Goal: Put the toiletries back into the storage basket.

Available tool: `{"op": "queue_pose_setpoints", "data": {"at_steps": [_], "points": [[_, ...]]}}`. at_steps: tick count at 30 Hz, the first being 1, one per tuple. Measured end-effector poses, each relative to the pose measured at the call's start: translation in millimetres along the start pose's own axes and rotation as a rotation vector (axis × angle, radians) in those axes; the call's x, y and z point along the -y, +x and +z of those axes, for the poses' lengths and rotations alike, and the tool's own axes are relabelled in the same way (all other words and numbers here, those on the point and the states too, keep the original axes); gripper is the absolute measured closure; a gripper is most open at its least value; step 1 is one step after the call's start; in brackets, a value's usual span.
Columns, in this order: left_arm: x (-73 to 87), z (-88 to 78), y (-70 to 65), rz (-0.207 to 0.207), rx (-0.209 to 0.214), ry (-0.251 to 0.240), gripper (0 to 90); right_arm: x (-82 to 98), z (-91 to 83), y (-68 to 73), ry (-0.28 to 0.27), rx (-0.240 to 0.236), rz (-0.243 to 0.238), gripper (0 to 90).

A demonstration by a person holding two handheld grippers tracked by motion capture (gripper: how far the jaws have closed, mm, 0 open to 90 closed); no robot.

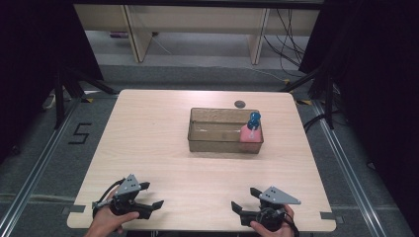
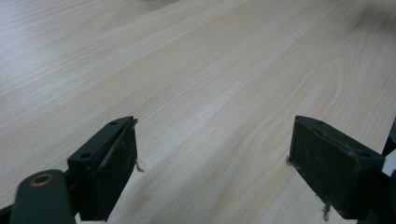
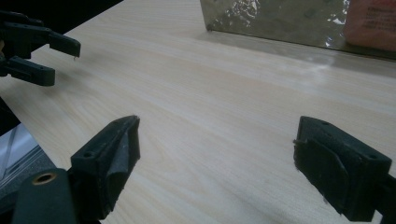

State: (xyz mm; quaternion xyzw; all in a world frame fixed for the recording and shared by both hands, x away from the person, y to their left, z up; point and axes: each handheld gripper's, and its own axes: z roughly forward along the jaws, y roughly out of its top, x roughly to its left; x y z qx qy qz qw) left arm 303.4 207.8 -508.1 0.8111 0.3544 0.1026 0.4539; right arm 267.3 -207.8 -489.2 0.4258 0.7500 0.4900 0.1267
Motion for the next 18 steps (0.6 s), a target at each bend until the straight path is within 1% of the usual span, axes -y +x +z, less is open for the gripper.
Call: {"op": "queue_pose_setpoints", "data": {"at_steps": [1,2,3,4,5,6,7,8,9,10,11,12,13,14,15,16,17,18], "points": [[-0.2,-0.9,1.0,0.016,-0.006,0.013,14.8,0.3,-2.1,0.3,0.002,0.011,-0.003,15.3],[-0.4,-1.3,1.8,0.026,-0.008,0.02,14.8,1.2,-1.4,-0.5,0.003,0.017,-0.022,15.3],[-0.4,-1.4,1.7,0.025,-0.008,0.019,14.8,1.8,-2.2,0.5,0.008,0.017,-0.011,15.3],[-0.5,-1.4,1.6,0.025,-0.009,0.02,14.8,2.4,-3.3,2.4,0.008,-0.008,0.01,15.3],[-0.4,-1.0,1.0,0.018,-0.007,0.012,14.8,3.1,-3.8,2.8,0.002,0.001,0.003,15.3],[-0.4,-1.5,1.6,0.025,-0.01,0.019,14.8,3.2,-4.1,1.5,-0.001,0.003,-0.022,15.3],[-0.4,-1.3,1.6,0.026,-0.009,0.018,14.7,4.2,-4.5,2.3,0.002,0.005,-0.015,15.3],[0.0,-0.2,0.0,0.007,-0.002,0.001,14.8,4.3,-5.5,3.1,0.006,-0.004,-0.006,15.3],[0.0,-0.3,0.2,0.01,-0.002,0.002,14.8,5.3,-5.6,5.9,0.013,-0.009,0.032,15.3],[0.0,-0.7,0.8,0.016,-0.008,0.009,14.8,5.6,-4.1,2.8,0.0,0.004,-0.012,15.3],[-0.2,-1.2,1.7,0.026,-0.011,0.02,14.8,6.0,-4.3,2.5,0.004,0.009,-0.018,15.3],[0.0,0.0,0.1,0.002,0.0,0.001,14.8,6.4,-4.1,2.6,0.006,0.016,-0.017,15.3],[0.0,0.3,0.0,0.001,-0.003,-0.003,14.8,6.5,-5.0,3.3,0.006,0.003,-0.009,15.3],[-0.2,-0.2,0.5,0.01,-0.005,0.004,14.8,6.9,-5.5,3.7,0.003,-0.001,-0.008,15.3],[-0.4,-1.2,1.9,0.027,-0.011,0.021,14.8,6.7,-7.5,4.0,0.009,0.009,-0.015,15.3],[-0.1,-0.2,0.5,0.008,-0.003,0.007,14.8,7.2,-7.4,4.5,0.01,0.002,-0.009,15.3],[0.1,0.5,0.4,0.005,0.001,-0.001,14.8,7.7,-6.7,4.5,0.007,-0.002,-0.012,15.4],[0.0,0.1,0.3,0.004,-0.001,0.002,14.8,8.1,-6.8,4.6,0.019,-0.01,-0.017,15.3]]}}
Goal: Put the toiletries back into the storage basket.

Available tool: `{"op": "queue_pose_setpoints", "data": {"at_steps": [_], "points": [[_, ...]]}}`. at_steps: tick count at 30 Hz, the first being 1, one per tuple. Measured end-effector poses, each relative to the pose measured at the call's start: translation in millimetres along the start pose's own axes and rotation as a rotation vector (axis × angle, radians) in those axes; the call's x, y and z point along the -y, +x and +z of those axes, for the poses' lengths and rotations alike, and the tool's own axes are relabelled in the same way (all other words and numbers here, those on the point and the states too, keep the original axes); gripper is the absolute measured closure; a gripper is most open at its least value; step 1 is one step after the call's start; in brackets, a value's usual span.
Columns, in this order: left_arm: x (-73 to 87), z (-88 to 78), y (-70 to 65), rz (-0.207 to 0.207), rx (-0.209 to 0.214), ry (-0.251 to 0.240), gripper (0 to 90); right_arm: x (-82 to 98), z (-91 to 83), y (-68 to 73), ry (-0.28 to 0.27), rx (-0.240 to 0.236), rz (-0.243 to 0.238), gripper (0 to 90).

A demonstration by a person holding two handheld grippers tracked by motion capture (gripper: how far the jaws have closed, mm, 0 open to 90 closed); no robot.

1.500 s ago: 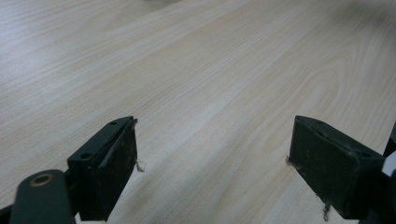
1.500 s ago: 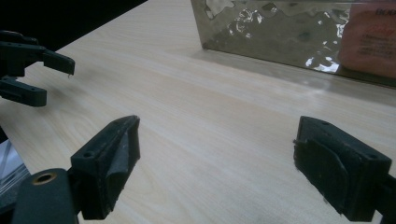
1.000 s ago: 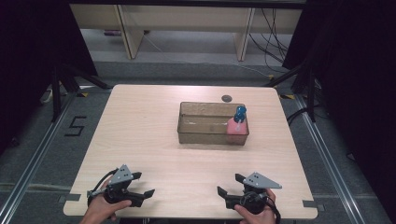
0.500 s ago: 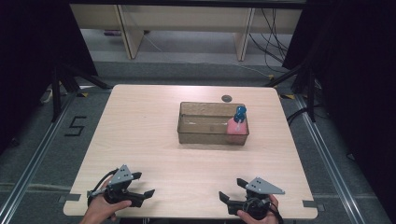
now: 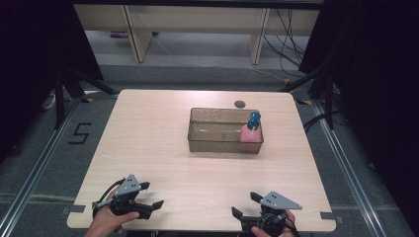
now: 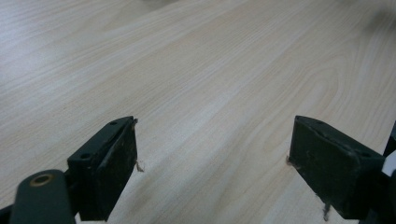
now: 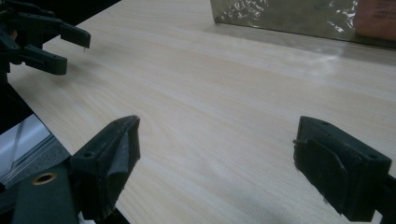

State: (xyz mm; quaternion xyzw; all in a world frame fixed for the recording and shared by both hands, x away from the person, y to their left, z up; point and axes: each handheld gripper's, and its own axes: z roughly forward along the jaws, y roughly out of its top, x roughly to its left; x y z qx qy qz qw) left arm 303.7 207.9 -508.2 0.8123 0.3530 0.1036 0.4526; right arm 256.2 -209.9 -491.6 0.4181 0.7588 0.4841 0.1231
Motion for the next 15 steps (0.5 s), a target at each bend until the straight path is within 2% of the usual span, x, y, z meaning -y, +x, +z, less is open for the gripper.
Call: {"op": "queue_pose_setpoints", "data": {"at_steps": [6,7,8,11,15], "points": [[-0.3,-0.9,0.2,0.003,-0.006,0.006,14.7,2.3,2.2,1.2,-0.002,-0.009,0.003,15.3],[-0.3,-0.4,0.0,-0.002,-0.003,0.004,14.8,2.6,3.0,0.2,-0.015,0.008,-0.016,15.3],[-0.3,-0.4,0.1,-0.001,-0.001,0.006,14.7,2.8,4.2,0.5,-0.014,-0.005,-0.003,15.3],[-0.2,-0.4,0.0,-0.001,-0.002,0.005,14.8,2.4,1.2,2.1,0.011,0.001,0.009,15.3],[-0.3,-0.4,-0.2,-0.001,-0.006,0.003,14.8,2.8,3.1,0.7,0.014,0.001,-0.008,15.4]]}}
